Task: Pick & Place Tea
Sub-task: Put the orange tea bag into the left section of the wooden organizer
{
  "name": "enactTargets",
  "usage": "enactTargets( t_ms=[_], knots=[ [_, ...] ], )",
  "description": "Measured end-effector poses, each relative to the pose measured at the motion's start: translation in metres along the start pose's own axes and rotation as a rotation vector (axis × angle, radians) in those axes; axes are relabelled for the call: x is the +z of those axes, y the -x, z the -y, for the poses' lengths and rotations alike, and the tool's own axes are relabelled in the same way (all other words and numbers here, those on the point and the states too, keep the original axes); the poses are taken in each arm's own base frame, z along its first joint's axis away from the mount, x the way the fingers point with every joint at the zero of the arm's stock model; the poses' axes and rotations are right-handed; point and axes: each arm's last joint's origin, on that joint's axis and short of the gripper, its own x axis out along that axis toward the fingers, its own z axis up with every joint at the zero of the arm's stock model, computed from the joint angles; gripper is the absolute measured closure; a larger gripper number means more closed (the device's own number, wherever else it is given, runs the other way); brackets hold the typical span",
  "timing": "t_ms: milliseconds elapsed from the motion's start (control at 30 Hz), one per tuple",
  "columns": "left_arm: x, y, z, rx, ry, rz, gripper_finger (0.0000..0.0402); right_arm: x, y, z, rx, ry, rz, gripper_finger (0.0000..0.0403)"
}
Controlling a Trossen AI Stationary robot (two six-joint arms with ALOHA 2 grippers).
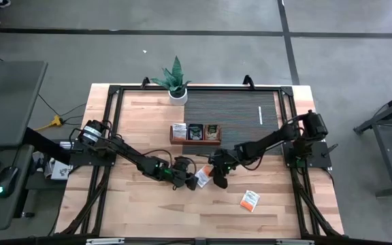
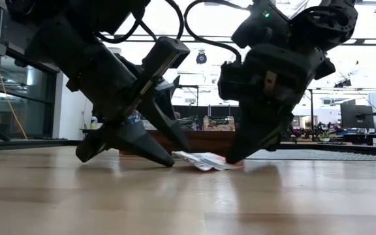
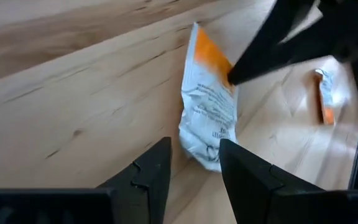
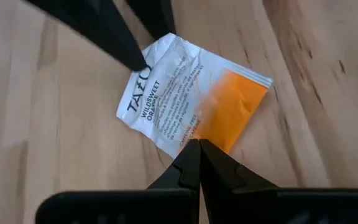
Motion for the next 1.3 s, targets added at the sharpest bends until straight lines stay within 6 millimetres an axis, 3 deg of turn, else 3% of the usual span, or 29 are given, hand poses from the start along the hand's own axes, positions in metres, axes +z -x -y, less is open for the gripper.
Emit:
enactTargets(
  t_ms=[533,633,833,1100,1300],
  knots=[
    [0.0,0.001,-0.004,0.049,0.094,-0.006,0.0267,-0.006,-0.005,-0.019,-0.052,-0.213,0.134,0.0403],
    [0.0,0.0,-0.005,0.055,0.092,-0.005,0.029,-0.006,-0.005,-0.019,-0.059,-0.231,0.143,0.0403],
    [-0.001,0.0,-0.007,0.07,0.052,-0.039,0.0391,-0.005,-0.005,-0.019,-0.058,-0.238,0.157,0.0403],
    [-0.002,0.0,-0.008,0.075,0.016,-0.046,0.04,-0.003,-0.003,-0.022,-0.027,-0.232,0.166,0.0403],
    [0.0,0.005,-0.005,0.071,-0.058,-0.048,0.0401,0.008,0.022,-0.032,0.019,-0.185,0.215,0.0403]
  ],
)
